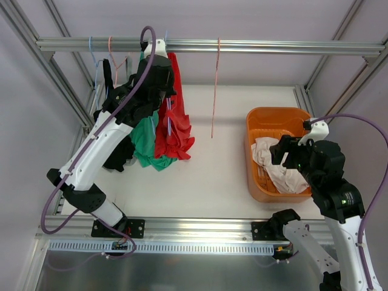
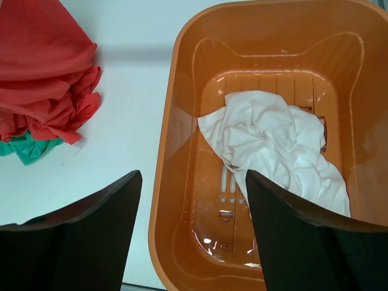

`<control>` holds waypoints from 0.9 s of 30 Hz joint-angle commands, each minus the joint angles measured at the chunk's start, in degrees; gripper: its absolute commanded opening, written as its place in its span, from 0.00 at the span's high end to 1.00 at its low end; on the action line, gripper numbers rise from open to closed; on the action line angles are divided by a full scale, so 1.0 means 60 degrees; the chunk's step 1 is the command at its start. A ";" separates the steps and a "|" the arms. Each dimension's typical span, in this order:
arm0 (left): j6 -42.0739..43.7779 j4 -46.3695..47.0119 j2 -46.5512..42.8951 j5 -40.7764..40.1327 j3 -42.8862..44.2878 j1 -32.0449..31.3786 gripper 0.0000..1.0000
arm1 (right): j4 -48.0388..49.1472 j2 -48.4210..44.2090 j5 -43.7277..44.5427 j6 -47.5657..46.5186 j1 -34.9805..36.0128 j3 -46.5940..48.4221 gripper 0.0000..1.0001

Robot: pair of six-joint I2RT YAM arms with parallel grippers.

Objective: Remove the tank top from the hanger

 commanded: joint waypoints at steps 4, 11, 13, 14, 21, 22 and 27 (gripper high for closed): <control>0.0149 0.0274 -0.0709 0.0820 0.0789 0.0046 1.00 | 0.0636 -0.0106 -0.0271 -0.0104 -0.0042 -0.0071 0.26; 0.0047 0.0259 -0.1878 0.1963 -0.0306 -0.0188 1.00 | 0.0621 -0.0165 -0.0446 -0.0119 -0.0042 0.0002 0.26; -0.0027 0.0260 -0.2290 0.2196 -0.0776 -0.0232 1.00 | 0.0621 -0.0151 -0.0636 -0.0191 -0.0042 0.0075 0.26; -0.0027 0.0245 -0.2654 0.2575 -0.1185 -0.0261 1.00 | 0.0621 -0.0136 -0.0739 -0.0221 -0.0027 0.0119 0.25; -0.0202 0.0025 -0.4516 0.4218 -0.3325 -0.0524 1.00 | 0.1001 0.0025 -0.5881 -0.0530 -0.0042 0.0559 0.25; -0.0261 0.0011 -0.4750 0.4437 -0.3791 -0.0540 1.00 | 0.1191 0.0040 -0.6519 -0.0384 -0.0027 0.0545 0.25; -0.0539 -0.0311 -0.6084 0.6047 -0.5112 -0.0657 1.00 | 0.3006 -0.0194 -0.8472 0.0628 -0.0013 -0.0156 0.25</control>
